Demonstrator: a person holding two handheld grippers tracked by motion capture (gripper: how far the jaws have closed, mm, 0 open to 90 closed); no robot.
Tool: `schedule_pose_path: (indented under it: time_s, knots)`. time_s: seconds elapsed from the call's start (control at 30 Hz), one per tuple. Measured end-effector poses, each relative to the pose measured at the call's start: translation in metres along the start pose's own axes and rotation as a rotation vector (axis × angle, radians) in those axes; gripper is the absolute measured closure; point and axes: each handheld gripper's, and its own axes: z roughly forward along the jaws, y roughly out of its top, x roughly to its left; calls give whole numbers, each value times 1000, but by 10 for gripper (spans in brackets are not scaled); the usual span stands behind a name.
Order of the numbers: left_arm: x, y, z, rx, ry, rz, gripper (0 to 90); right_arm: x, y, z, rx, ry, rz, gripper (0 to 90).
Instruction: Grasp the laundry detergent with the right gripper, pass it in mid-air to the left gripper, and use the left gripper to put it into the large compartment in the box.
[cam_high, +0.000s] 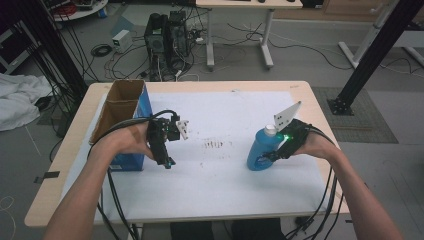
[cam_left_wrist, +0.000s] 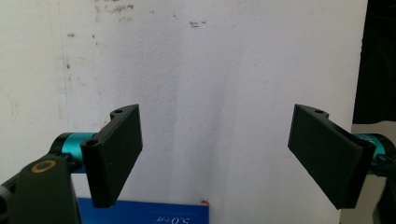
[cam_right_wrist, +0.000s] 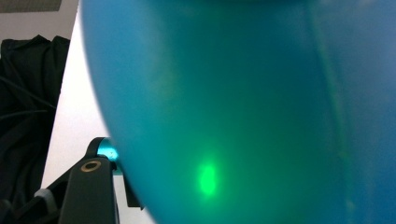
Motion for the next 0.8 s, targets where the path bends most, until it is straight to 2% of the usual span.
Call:
schedule_pose_path:
  time_s: [0.03,0.27,0.33,0.5,0.67,0.7,0.73,0.77,0.8]
  knots:
    - [0,-1,0,0,0,1,178,0,0,1,-8,2,10,332]
    - [0,-2,0,5,0,-3,178,1,-1,1,-13,0,0,374]
    - [0,-1,0,4,1,0,178,3,-3,-1,-18,10,-7,431]
    - [-1,1,0,1,2,5,178,6,-6,-1,-48,-3,8,444]
    - [-2,0,-2,-13,6,2,178,6,-7,-1,-57,-7,-2,452]
    - [0,0,-4,7,9,25,178,7,-7,-1,-56,-8,0,453]
    - [0,0,-4,7,9,25,178,7,-8,-3,-41,1,8,455]
    - [-2,-2,-4,-28,11,-10,178,9,-7,-2,-46,-3,24,456]
    - [-2,-2,-4,-28,11,-10,178,8,-7,-2,-49,-7,20,457]
